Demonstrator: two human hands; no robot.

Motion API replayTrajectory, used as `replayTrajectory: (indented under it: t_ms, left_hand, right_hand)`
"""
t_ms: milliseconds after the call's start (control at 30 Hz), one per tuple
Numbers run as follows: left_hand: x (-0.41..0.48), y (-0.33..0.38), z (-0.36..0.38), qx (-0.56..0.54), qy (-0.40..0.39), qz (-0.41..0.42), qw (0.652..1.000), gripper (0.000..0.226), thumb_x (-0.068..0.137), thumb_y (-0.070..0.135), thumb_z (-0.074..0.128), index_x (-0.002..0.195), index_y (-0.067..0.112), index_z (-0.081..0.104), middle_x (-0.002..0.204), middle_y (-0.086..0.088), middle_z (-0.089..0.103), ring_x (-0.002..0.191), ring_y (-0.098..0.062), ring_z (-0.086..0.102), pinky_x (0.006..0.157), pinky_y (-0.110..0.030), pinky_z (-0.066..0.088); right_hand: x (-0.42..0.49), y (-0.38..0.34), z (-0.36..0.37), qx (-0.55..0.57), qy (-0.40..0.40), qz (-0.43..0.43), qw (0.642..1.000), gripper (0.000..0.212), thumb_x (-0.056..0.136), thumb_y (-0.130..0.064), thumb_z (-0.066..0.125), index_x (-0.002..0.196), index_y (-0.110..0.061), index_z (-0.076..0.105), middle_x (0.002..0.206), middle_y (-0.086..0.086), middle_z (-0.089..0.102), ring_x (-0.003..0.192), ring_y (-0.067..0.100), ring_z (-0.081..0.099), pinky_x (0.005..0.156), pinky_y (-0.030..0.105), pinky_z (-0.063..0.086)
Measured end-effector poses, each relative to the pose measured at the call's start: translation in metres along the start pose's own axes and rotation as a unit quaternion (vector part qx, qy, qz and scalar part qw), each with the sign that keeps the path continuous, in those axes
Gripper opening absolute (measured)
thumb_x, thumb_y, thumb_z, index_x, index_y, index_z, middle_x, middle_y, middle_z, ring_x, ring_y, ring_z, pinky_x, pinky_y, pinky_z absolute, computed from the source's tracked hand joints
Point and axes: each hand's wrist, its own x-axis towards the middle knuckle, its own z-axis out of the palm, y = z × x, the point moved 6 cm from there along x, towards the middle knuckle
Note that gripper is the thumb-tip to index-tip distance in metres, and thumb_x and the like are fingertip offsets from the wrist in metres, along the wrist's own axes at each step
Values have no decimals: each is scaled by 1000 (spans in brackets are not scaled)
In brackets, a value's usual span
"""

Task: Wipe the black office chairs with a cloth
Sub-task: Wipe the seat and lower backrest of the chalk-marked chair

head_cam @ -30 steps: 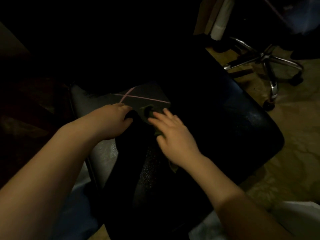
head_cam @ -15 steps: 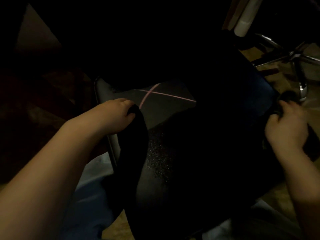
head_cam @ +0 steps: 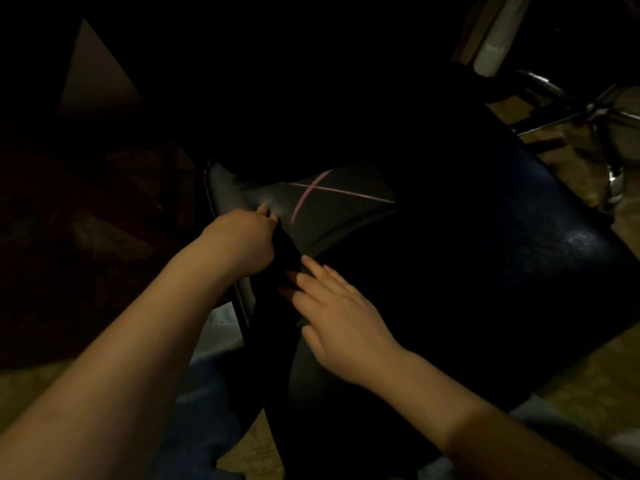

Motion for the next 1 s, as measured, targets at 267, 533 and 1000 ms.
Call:
replayTrajectory:
  t_ms: [267, 533, 1000]
  left_hand:
    - [-5, 16, 4, 52, -17, -45, 997, 60, 99, 14, 33, 153, 6, 9, 161, -9, 6, 136, -32, 31, 101, -41, 39]
    - [-28, 35, 8, 95, -6, -46, 994, 51, 101, 17, 34, 149, 3, 23, 155, -17, 22, 134, -32, 34, 102, -40, 38]
    - [-71, 86, 27, 162, 10, 23, 987, 37, 99, 15, 39, 133, 2, 49, 135, -19, 46, 122, -33, 46, 95, -39, 45]
  right_hand:
    - [-52, 58, -32, 42, 48, 121, 991, 55, 81, -28, 39, 134, -23, 56, 146, -4, 46, 145, 19, 25, 118, 39, 15]
    - [-105, 116, -70, 23, 88, 296, 951, 53, 91, -10, 53, 143, -17, 45, 154, 2, 35, 148, 21, 14, 119, 46, 20]
    - [-71, 39, -25, -10, 64, 209, 976, 63, 82, -8, 59, 143, -13, 45, 152, 6, 38, 145, 28, 23, 120, 39, 16]
